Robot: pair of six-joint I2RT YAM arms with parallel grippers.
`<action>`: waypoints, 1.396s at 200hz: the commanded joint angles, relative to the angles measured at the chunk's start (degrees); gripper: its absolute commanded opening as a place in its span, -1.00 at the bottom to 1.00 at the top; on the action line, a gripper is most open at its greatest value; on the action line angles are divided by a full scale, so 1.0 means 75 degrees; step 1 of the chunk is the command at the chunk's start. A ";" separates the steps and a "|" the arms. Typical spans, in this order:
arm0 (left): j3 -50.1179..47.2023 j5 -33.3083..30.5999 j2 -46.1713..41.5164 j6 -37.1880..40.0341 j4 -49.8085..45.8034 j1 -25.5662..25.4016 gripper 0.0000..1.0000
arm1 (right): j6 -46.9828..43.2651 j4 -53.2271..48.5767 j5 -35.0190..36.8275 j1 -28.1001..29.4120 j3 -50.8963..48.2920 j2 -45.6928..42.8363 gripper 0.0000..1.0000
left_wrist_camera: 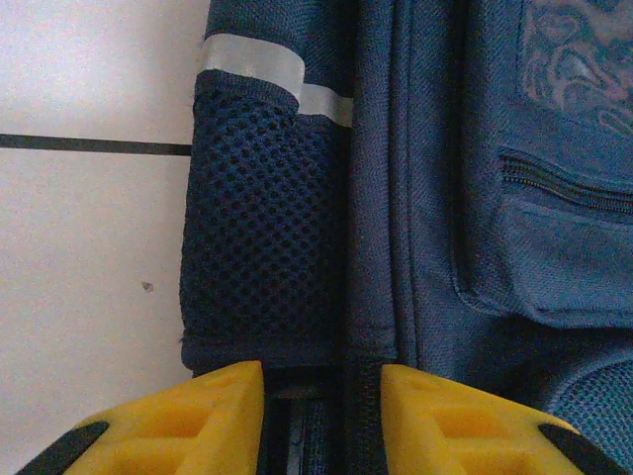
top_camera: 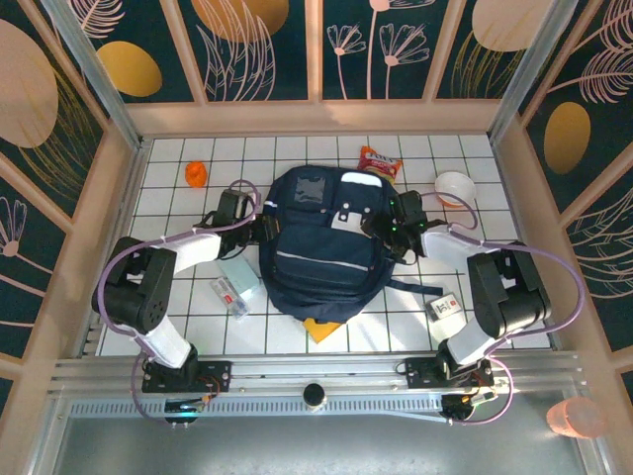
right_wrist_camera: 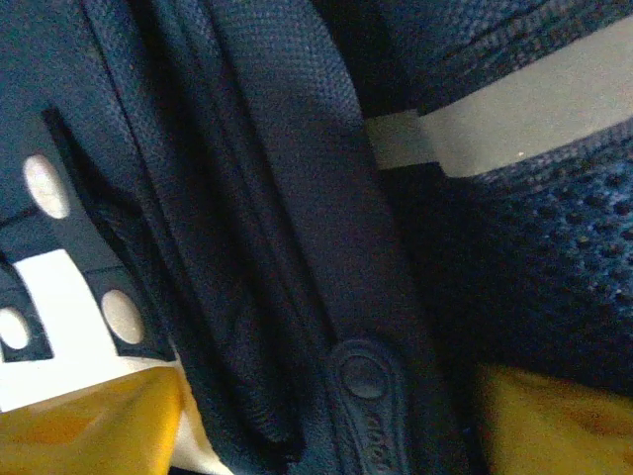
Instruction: Pack the student bag
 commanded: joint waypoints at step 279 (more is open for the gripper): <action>0.2495 0.2588 0.0213 0.9527 -0.3029 -0.2942 0.33 | -0.1167 0.3042 -0.2449 -0.1753 -0.1061 -0.2912 0.51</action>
